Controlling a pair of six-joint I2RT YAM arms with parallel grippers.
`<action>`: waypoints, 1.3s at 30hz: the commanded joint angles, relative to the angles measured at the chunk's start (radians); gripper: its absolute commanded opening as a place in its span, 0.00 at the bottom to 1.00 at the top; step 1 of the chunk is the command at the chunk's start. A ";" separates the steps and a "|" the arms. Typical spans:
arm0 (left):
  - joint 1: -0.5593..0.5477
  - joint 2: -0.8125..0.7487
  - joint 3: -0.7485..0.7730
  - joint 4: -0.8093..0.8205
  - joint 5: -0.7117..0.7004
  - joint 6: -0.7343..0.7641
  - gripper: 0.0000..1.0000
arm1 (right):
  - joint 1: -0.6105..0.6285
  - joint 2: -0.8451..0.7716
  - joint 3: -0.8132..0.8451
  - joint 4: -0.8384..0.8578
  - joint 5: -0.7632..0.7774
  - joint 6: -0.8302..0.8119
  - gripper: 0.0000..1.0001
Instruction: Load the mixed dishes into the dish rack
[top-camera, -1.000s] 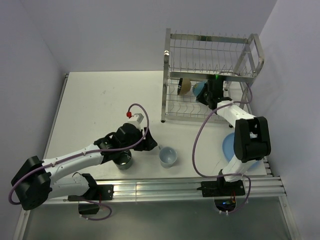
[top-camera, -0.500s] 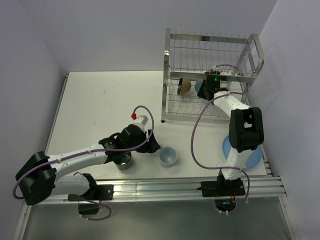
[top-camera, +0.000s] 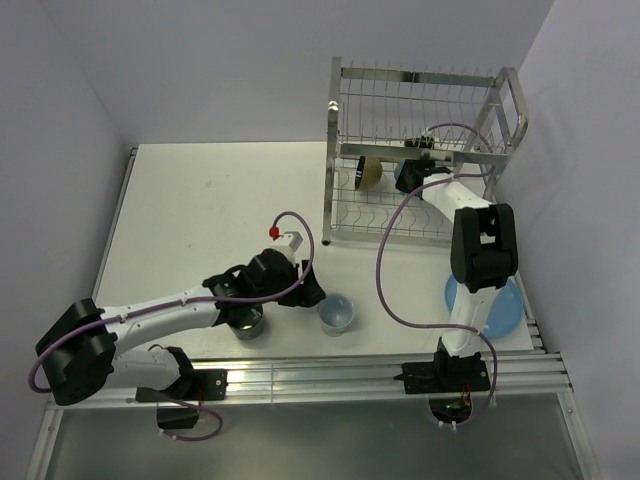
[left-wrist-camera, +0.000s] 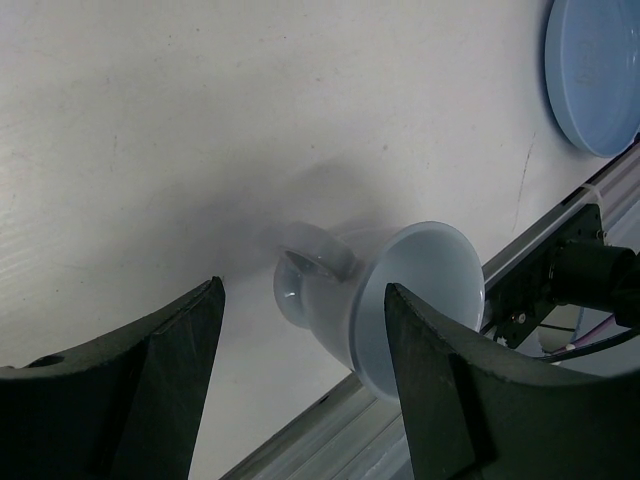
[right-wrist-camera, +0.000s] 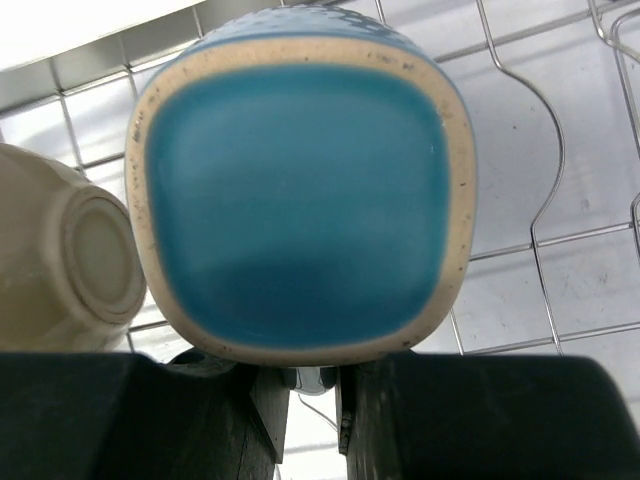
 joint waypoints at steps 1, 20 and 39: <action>-0.008 0.010 0.042 0.031 -0.010 -0.001 0.71 | 0.010 0.014 0.058 0.015 0.041 -0.012 0.19; -0.031 0.082 0.090 0.010 -0.010 -0.005 0.69 | 0.018 -0.091 -0.087 0.071 -0.024 0.069 0.78; -0.139 0.133 0.060 -0.041 -0.092 -0.087 0.03 | 0.018 -0.455 -0.518 0.149 -0.129 0.210 0.77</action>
